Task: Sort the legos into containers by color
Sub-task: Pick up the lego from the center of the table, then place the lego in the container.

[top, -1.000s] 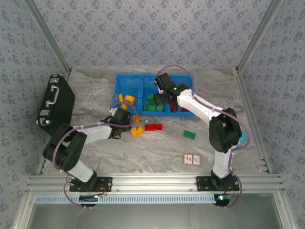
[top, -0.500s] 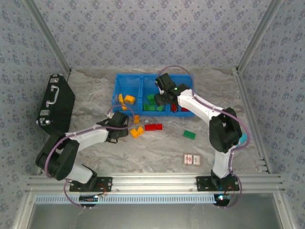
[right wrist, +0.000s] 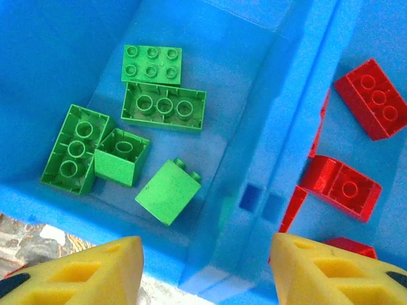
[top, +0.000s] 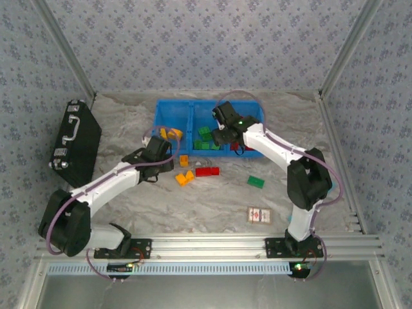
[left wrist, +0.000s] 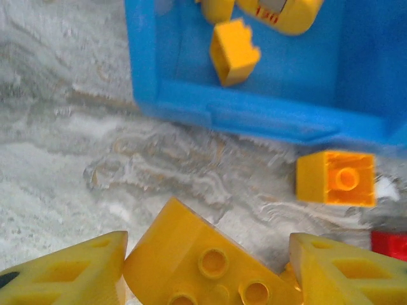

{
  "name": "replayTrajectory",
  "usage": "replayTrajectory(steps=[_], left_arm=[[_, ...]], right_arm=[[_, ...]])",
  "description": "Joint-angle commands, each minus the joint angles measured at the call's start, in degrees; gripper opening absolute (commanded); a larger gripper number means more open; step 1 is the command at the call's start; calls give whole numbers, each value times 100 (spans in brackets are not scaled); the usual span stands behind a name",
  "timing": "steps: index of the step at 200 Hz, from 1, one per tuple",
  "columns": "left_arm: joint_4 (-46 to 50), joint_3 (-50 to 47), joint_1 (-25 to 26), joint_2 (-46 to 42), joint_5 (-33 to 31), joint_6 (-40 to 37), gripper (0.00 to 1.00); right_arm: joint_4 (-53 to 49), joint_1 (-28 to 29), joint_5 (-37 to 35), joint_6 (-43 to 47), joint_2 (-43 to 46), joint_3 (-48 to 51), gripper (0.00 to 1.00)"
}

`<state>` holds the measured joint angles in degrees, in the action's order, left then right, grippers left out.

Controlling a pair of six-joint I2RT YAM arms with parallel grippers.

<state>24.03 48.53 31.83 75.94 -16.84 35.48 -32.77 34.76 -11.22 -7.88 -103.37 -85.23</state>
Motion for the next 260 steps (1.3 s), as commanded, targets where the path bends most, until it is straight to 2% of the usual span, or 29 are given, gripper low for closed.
replayTrajectory(steps=[1, 80, 158, 208, 260], left_arm=[[62, 524, -92, 160, -114, -310, 62], [-515, 2034, -324, 1467, 141, -1089, 61], [-853, 3116, -507, 2961, 243, -1410, 61], [-824, 3725, -595, 3697, 297, -1492, 61], [-768, 3791, -626, 3905, 248, -1518, 65]], right_arm=[[-133, 66, -197, -75, 450, 229, 57], [-651, 607, -703, -741, 1972, 1597, 57], [-1223, 720, -505, -1701, 3482, 3146, 57], [-1451, 691, -444, -2096, 3993, 3488, 57], [-1633, 686, -530, -2148, 4136, 3513, 57]])
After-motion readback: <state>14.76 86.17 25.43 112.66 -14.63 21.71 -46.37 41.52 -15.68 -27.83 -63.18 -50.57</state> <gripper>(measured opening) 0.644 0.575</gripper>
